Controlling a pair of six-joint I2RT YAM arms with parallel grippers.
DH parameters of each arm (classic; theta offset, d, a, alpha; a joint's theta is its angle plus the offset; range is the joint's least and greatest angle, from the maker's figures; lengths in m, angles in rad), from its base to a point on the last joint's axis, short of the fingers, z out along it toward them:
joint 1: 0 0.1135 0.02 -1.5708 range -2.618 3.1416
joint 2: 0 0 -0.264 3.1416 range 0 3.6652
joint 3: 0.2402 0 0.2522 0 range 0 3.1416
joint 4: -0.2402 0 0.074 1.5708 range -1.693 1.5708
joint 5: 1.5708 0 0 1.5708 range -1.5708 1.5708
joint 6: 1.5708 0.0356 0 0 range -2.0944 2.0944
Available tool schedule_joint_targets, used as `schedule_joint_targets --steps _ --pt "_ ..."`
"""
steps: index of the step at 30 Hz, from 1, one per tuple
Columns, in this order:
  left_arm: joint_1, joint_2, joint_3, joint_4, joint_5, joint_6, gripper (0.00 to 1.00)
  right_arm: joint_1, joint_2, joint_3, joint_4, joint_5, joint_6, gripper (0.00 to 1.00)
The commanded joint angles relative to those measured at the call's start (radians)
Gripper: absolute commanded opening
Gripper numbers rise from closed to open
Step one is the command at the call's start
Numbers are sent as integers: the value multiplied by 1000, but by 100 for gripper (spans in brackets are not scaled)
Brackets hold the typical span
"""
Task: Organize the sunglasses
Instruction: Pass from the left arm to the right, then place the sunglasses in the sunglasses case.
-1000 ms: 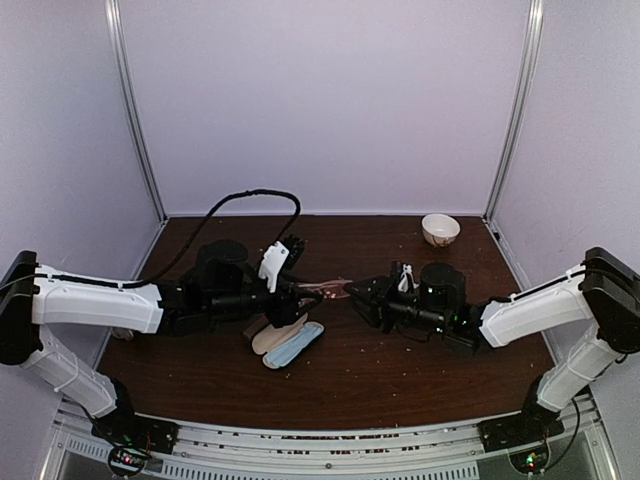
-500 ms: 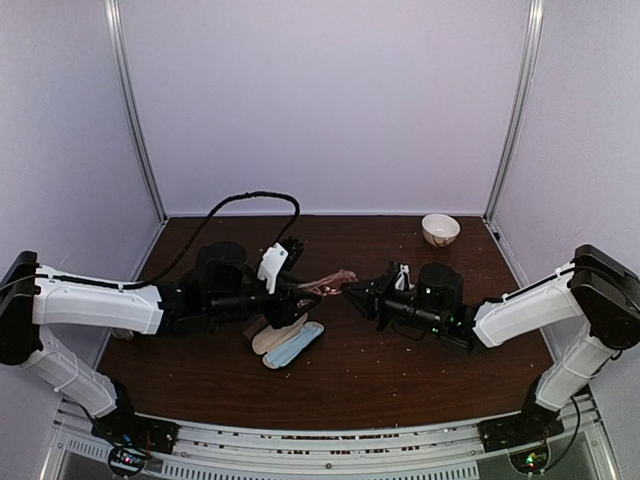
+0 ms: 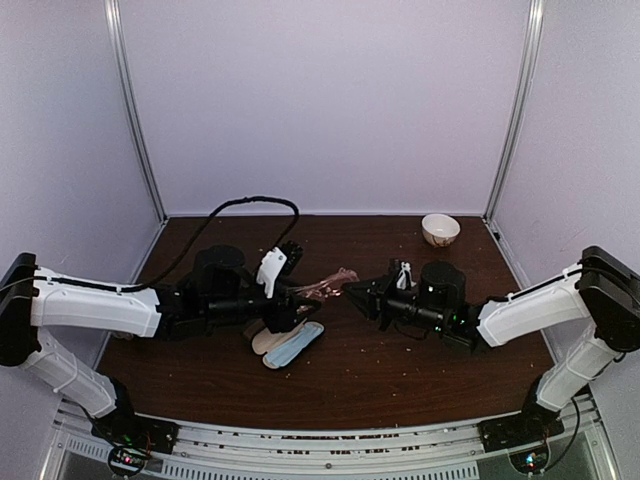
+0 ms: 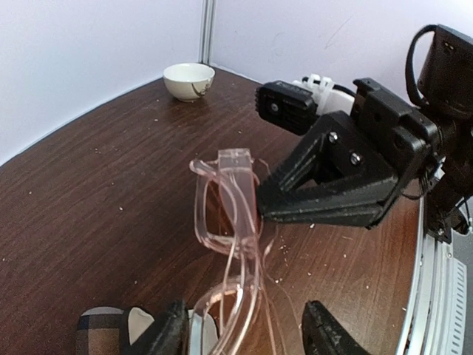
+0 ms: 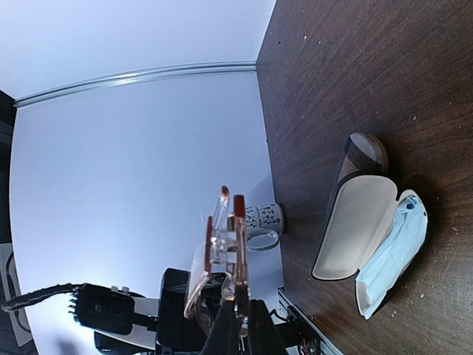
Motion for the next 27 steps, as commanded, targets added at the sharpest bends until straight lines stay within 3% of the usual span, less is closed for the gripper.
schedule_joint_targets --steps 1,10,14,27 --pt "3 -50 -18 20 11 24 61 -21 -77 -17 -78 33 -94 0" --pt "3 -66 -35 -17 -10 31 89 -54 -200 -61 -222 69 -194 0" --pt "3 -75 -39 -47 -51 33 97 -76 -260 -84 -295 85 -236 0" --pt "21 -171 -28 -279 -265 66 98 -92 -469 -88 -645 181 -471 0"
